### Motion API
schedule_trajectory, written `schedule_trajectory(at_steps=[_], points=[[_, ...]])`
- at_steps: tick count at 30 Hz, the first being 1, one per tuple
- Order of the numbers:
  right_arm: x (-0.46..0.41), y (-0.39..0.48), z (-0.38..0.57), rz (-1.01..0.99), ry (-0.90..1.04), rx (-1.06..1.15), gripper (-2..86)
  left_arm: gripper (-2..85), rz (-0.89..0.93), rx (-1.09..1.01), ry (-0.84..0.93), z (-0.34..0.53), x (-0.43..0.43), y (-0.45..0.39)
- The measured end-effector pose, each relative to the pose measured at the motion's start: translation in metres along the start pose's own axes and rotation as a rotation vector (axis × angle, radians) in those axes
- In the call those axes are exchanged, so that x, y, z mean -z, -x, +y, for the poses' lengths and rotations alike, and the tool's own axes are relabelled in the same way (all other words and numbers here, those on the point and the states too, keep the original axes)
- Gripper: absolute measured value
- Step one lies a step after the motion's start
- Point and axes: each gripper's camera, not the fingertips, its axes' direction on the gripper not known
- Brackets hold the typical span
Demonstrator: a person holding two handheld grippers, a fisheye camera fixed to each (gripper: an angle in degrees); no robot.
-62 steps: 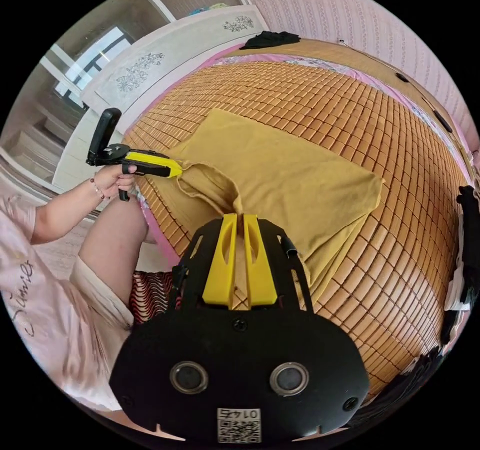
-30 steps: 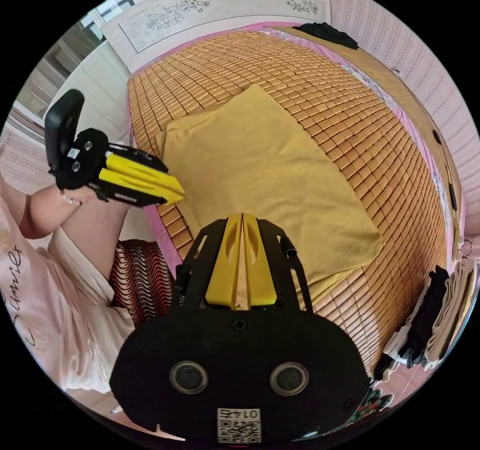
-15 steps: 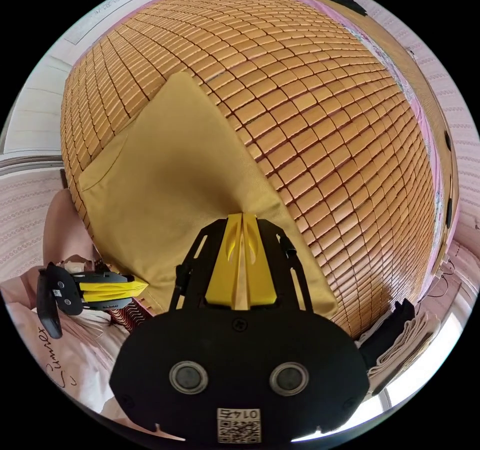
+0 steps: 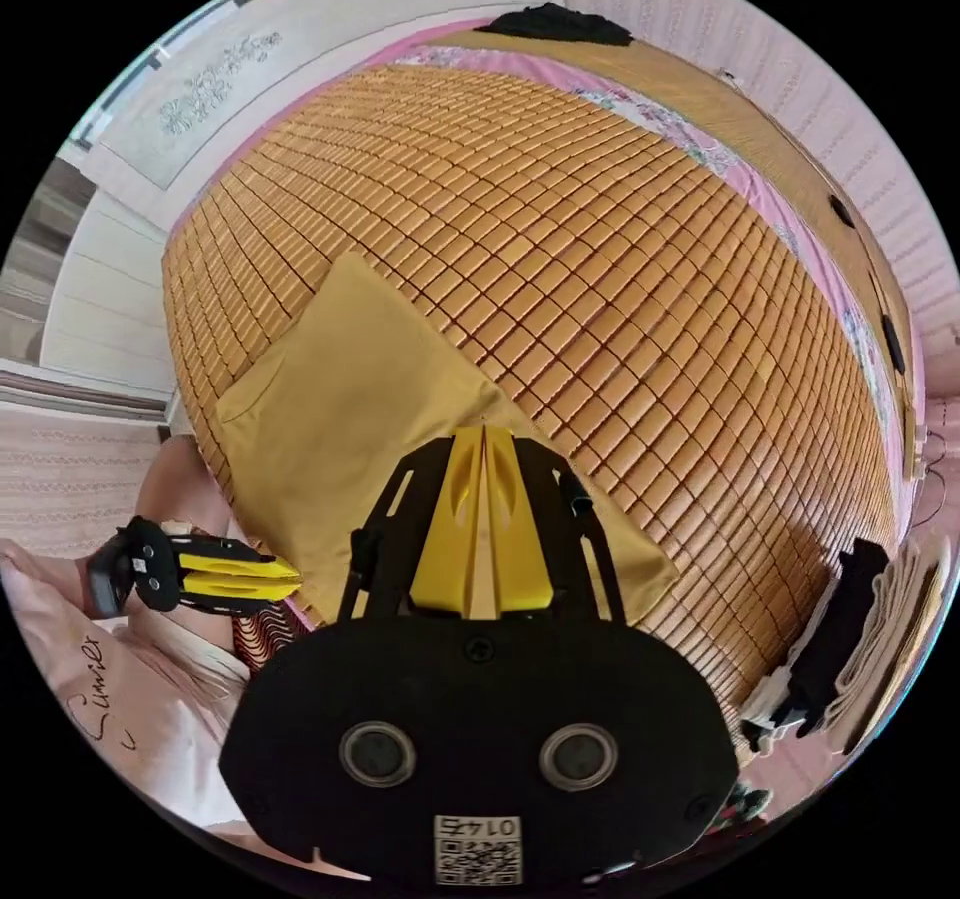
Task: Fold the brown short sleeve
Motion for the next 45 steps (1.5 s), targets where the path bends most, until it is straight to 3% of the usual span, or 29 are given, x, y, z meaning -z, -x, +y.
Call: schedule_trajectory(at_steps=[4, 7, 14, 17, 24, 27, 31, 35, 38, 41, 45], points=[[0.01, -0.034, 0.155, 0.017, -0.052, -0.234, 3.2, 9.8, 0.041, -0.064, -0.148, -0.009, 0.003, -0.029], [-0.017, -0.049, 0.247, -0.077, -0.016, -0.408, 7.2, 13.1, 0.083, -0.103, -0.073, -0.024, -0.021, -0.057], [-0.054, -0.077, 0.337, -0.263, -0.128, -0.526, 2.0, 15.0, 0.06, -0.169, 0.018, -0.062, -0.07, -0.109], [-0.063, -0.096, 0.361, -0.443, -0.19, -0.551, 1.0, 15.9, 0.056, -0.185, 0.133, -0.074, -0.097, -0.121], [-0.044, -0.102, 0.426, -0.717, -0.313, -0.445, 0.7, 2.0, 0.025, -0.188, 0.126, -0.069, -0.079, -0.143], [-0.035, -0.103, 0.457, -0.719, -0.343, -0.441, 1.4, 0.5, 0.034, -0.267, 0.12, -0.047, -0.055, -0.164], [-0.035, -0.132, 0.497, -0.465, -0.406, -0.668, 7.6, -0.2, 0.055, -0.319, 0.195, -0.014, -0.037, -0.181], [-0.055, -0.159, 0.503, -0.452, -0.414, -0.808, 12.1, -0.3, 0.032, -0.319, 0.221, 0.003, -0.026, -0.184], [-0.069, -0.168, 0.494, -0.478, -0.41, -0.814, 10.9, -0.4, 0.01, -0.316, 0.225, 0.01, -0.016, -0.181], [-0.077, -0.175, 0.49, -0.428, -0.378, -0.887, 4.4, -0.4, -0.003, -0.337, 0.212, 0.014, -0.007, -0.177], [-0.071, -0.188, 0.506, -0.545, -0.442, -0.889, 1.5, -0.4, 0.005, -0.323, 0.184, 0.011, 0.008, -0.167]])
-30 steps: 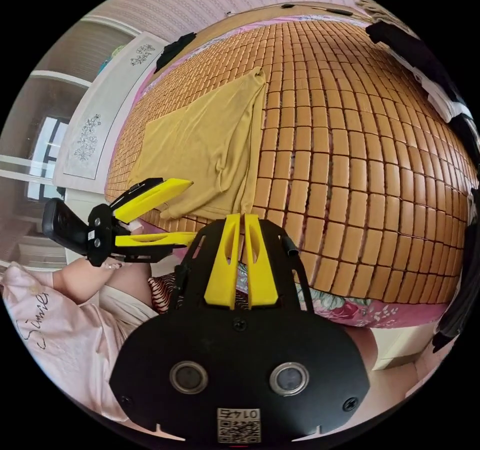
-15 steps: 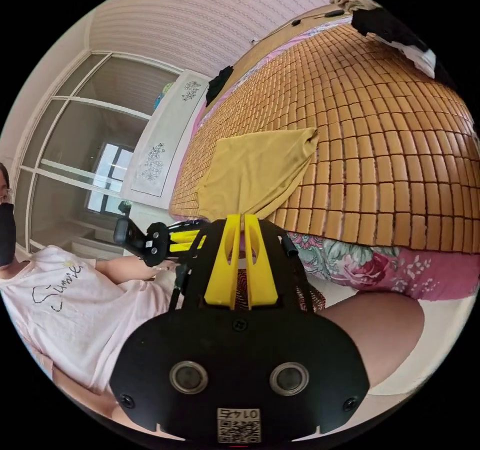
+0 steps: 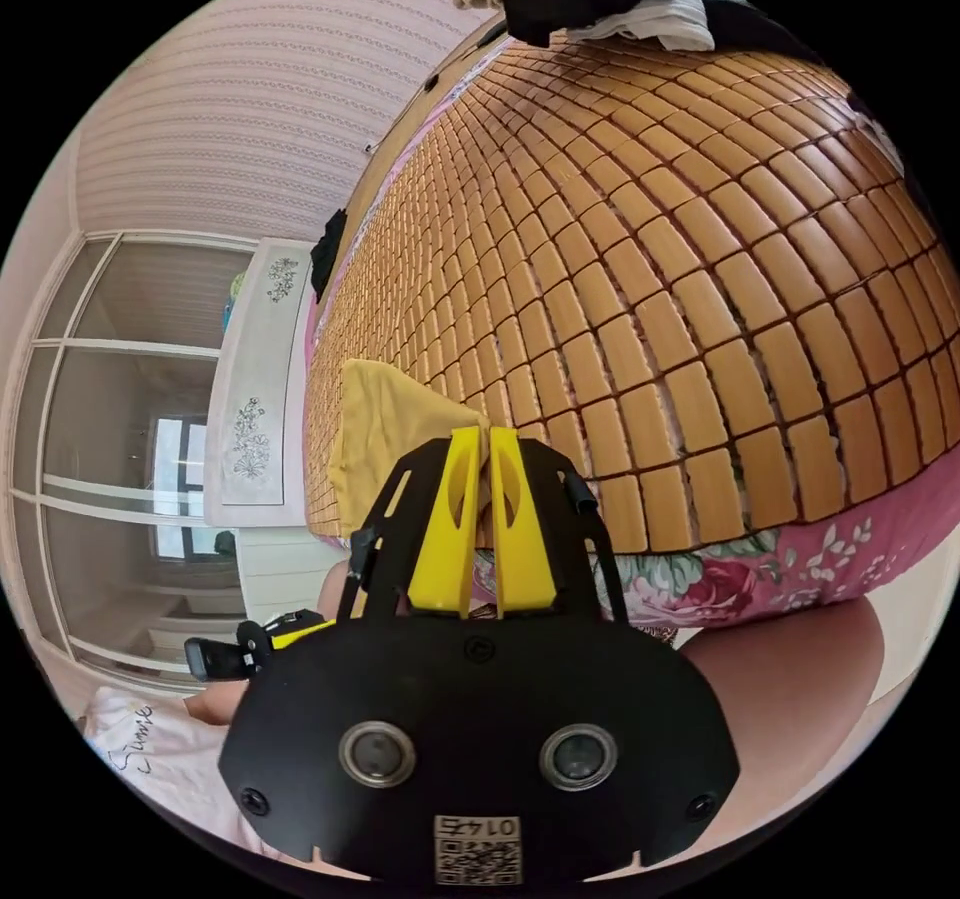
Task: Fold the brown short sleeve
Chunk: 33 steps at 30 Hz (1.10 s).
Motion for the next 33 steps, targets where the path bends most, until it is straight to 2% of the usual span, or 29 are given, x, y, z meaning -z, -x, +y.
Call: schedule_trajectory(at_steps=[8, 10, 13, 17, 22, 29, 33], points=[[0.105, 0.008, 0.004, -0.013, -0.089, 0.085, 0.8, -0.5, 0.161, 0.025, -0.239, -0.011, 0.043, 0.008], [0.13, 0.022, 0.0, 0.016, -0.106, 0.114, 0.8, -0.6, 0.229, 0.08, -0.315, -0.012, 0.052, 0.018], [0.133, 0.05, -0.021, 0.047, -0.077, 0.164, 0.8, -0.7, 0.223, 0.18, -0.364, -0.002, 0.06, 0.037], [0.092, 0.093, -0.057, 0.084, 0.01, 0.24, 0.9, -0.7, 0.19, 0.346, -0.356, 0.022, 0.058, 0.07], [-0.017, 0.143, -0.108, 0.168, 0.193, 0.292, 1.0, -0.7, 0.136, 0.625, -0.267, 0.063, 0.037, 0.124], [-0.096, 0.186, -0.142, 0.355, 0.272, 0.275, 1.8, 0.2, 0.116, 0.805, -0.239, 0.081, 0.024, 0.166], [-0.119, 0.195, -0.152, 0.395, 0.316, 0.263, 3.6, 2.7, 0.137, 0.904, -0.141, 0.091, 0.013, 0.184]])
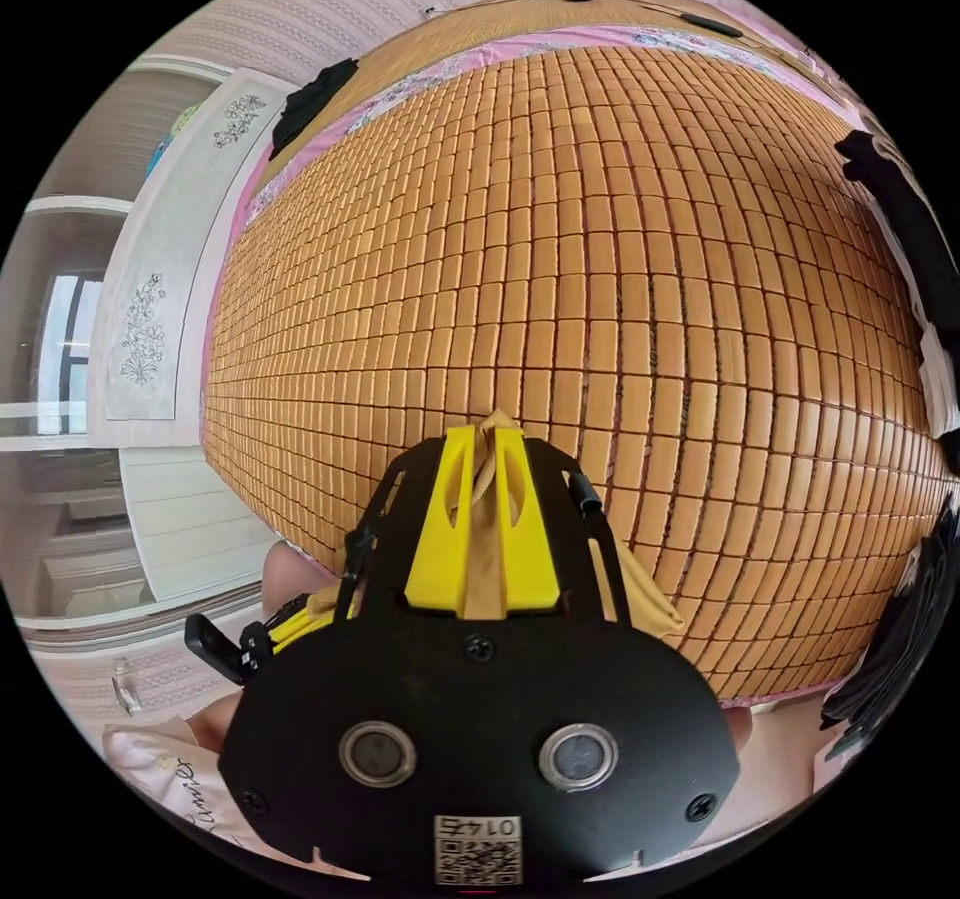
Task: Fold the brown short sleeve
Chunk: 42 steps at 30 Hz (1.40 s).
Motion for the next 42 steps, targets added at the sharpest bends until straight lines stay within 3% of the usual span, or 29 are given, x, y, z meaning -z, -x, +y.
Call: schedule_trajectory(at_steps=[8, 15, 18, 20, 22, 26, 31, 42], points=[[0.018, 0.015, 0.013, 0.008, -0.067, 0.258, 11.2, 3.3, -0.102, 0.084, 0.045, -0.007, 0.022, 0.024], [0.005, 0.024, 0.022, 0.182, 0.024, 0.412, 15.4, 10.2, -0.089, -0.146, 0.037, -0.03, 0.018, -0.002], [-0.015, 0.028, 0.023, 0.191, 0.083, 0.425, 13.8, 10.4, -0.097, -0.174, 0.132, -0.037, -0.003, -0.012], [-0.021, 0.031, 0.028, 0.21, 0.084, 0.426, 12.1, 9.2, -0.128, -0.177, 0.126, -0.037, -0.003, -0.017], [-0.023, 0.036, 0.039, 0.181, 0.084, 0.469, 5.2, 7.5, -0.145, -0.176, 0.128, -0.036, -0.002, -0.023], [-0.018, 0.035, 0.062, 0.191, 0.051, 0.472, 1.9, 1.9, -0.104, -0.185, 0.101, -0.031, 0.004, -0.031], [0.046, 0.014, 0.134, -0.013, -0.176, 0.449, 1.0, -0.1, -0.078, -0.304, -0.004, -0.019, 0.038, -0.064], [0.154, -0.038, 0.334, -0.176, -0.602, 0.352, 1.0, -0.5, -0.054, -0.685, -0.229, 0.005, 0.121, -0.182]])
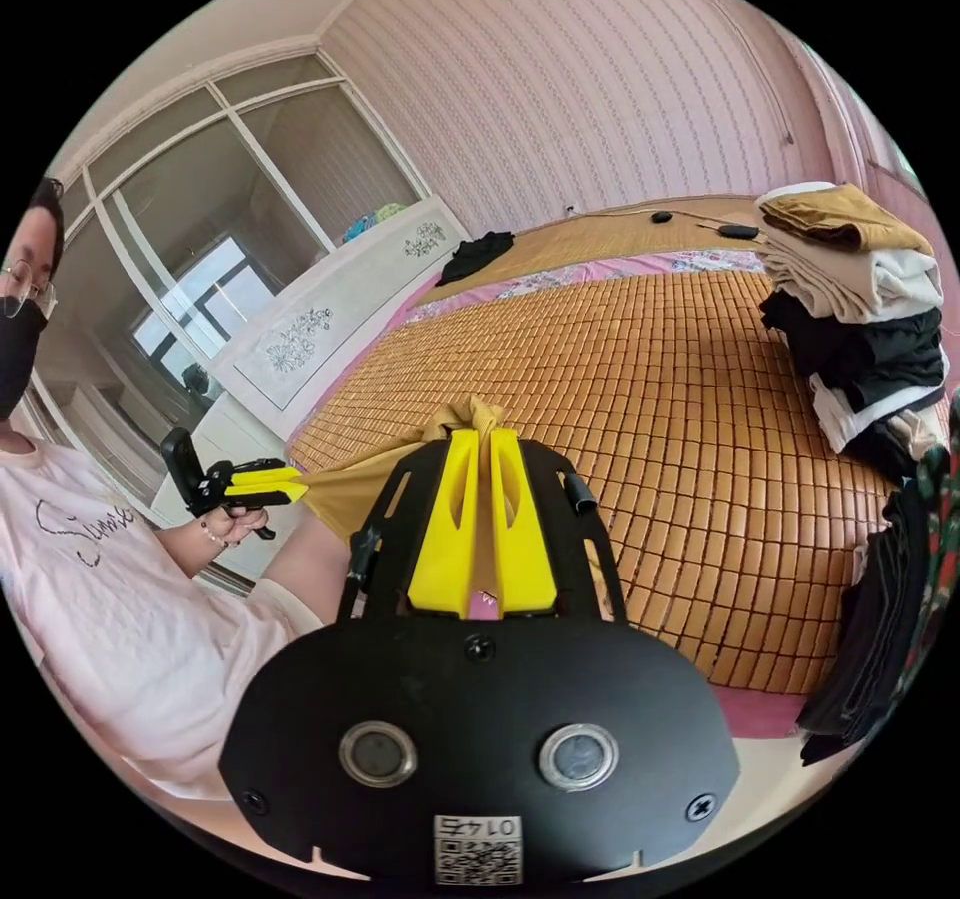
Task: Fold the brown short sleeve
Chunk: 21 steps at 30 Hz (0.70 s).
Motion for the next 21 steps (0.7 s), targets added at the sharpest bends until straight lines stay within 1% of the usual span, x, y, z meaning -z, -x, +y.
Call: schedule_trajectory(at_steps=[3, 7, 11, 13, 14, 15, 16, 17, 18, 19, 21], points=[[0.047, 0.009, 0.012, 0.031, -0.097, 0.012, 1.0, -0.5, -0.005, -0.097, -0.055, -0.035, 0.007, -0.017], [0.122, 0.015, 0.006, 0.104, -0.196, 0.068, 1.2, -0.5, 0.064, -0.19, -0.15, -0.103, -0.002, -0.027], [0.184, 0.008, -0.033, 0.21, -0.19, 0.123, 1.6, -0.4, 0.111, -0.23, -0.25, -0.179, -0.03, -0.029], [0.214, -0.004, -0.091, 0.354, -0.12, 0.135, 2.2, 0.1, 0.114, -0.262, -0.337, -0.244, -0.057, -0.031], [0.219, -0.009, -0.11, 0.395, -0.101, 0.133, 2.4, 0.3, 0.117, -0.254, -0.353, -0.263, -0.066, -0.029], [0.226, -0.024, -0.153, 0.465, -0.058, 0.105, 3.2, 1.1, 0.154, -0.201, -0.352, -0.303, -0.089, -0.02], [0.228, -0.045, -0.196, 0.534, -0.017, 0.059, 4.7, 2.3, 0.189, -0.078, -0.339, -0.343, -0.115, -0.005], [0.227, -0.056, -0.214, 0.593, 0.0, 0.029, 5.8, 3.1, 0.203, -0.019, -0.335, -0.36, -0.129, 0.002], [0.222, -0.081, -0.243, 0.729, 0.022, -0.052, 7.6, 4.5, 0.16, 0.056, -0.306, -0.387, -0.154, 0.013], [0.21, -0.109, -0.257, 0.847, 0.099, -0.173, 9.0, 5.5, 0.099, 0.113, -0.247, -0.404, -0.178, 0.019], [0.19, -0.135, -0.253, 0.91, 0.236, -0.258, 10.5, 5.9, 0.081, 0.143, -0.166, -0.41, -0.203, 0.024]])
